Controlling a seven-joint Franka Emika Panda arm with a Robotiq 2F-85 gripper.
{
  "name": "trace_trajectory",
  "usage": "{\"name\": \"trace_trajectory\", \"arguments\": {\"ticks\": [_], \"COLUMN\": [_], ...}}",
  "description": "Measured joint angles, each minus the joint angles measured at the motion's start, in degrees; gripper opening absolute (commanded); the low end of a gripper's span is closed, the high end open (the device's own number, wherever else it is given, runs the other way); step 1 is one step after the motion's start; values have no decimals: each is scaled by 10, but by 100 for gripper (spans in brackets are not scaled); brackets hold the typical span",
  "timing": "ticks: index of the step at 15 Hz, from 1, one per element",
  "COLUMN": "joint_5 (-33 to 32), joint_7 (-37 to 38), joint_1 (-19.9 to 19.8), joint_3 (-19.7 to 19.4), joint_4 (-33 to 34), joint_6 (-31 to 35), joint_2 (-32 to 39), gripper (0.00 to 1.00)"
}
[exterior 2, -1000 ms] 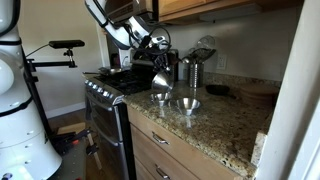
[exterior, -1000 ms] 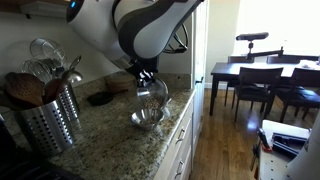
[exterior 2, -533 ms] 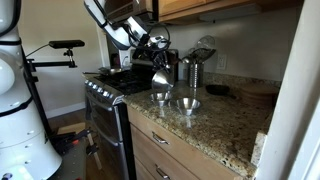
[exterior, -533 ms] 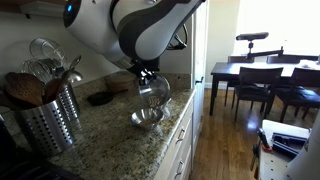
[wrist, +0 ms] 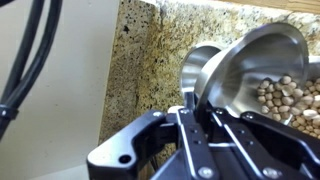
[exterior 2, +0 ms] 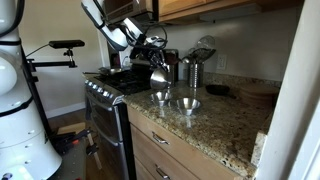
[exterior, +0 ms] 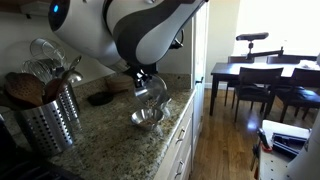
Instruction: Pour the contents of the middle bowl into the left bowl
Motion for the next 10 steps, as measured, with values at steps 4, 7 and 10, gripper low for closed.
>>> {"name": "trace_trajectory", "arguments": {"ticks": [4, 7, 10], "joint_5": [-21, -32, -47], "joint_7": [9, 14, 18], "joint_1": [11, 12, 13], "joint_3": [7, 9, 9], "joint_4": [1, 1, 1], "joint_6": [-14, -20, -28], "joint_2": [9, 15, 20], "gripper": [8, 8, 8]}}
